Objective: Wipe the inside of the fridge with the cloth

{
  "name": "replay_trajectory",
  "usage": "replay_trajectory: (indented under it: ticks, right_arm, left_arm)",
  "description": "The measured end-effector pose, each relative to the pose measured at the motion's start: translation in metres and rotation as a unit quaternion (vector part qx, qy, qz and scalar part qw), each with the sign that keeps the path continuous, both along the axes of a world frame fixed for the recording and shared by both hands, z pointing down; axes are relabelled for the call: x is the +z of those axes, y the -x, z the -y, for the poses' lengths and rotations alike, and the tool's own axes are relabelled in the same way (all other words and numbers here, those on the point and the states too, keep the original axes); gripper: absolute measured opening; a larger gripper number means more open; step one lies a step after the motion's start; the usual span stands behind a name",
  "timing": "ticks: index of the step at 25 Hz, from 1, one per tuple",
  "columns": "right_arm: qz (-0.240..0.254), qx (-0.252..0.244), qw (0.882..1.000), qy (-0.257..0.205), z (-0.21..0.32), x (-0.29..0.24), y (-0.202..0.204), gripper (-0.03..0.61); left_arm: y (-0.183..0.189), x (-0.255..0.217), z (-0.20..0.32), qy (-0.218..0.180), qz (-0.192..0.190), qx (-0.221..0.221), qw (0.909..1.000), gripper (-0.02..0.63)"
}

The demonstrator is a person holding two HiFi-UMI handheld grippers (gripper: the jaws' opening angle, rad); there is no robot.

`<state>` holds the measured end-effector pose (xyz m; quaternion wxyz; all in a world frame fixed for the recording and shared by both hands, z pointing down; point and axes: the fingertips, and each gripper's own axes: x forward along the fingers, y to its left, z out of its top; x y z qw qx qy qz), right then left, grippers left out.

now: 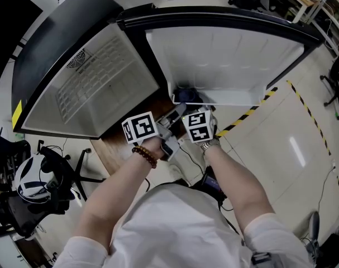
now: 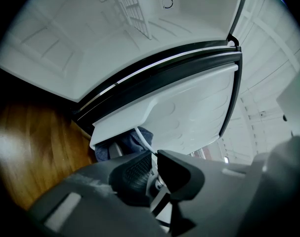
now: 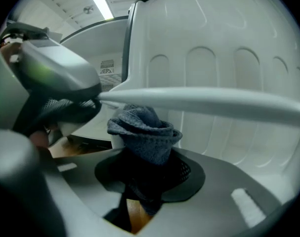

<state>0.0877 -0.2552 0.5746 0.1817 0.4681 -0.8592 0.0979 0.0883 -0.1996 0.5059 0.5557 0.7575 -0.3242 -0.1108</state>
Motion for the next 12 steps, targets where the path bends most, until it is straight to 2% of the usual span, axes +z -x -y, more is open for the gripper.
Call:
replay_trajectory:
  ticks: [10,12]
  right_arm:
    - [-0.003,0.036,0.999,0.007,0.011,0.002,-0.029,0.140]
    - [-0.003,0.042,0.999,0.006,0.011,0.003,-0.037,0.140]
  left_arm:
    - [0.001,-0.004,0.001,-0.004,-0.002,-0.004,1.0000,0.040]
    - [0.004,-0.003,0.002,-0.009,0.011,-0.002,0.9999,0.040]
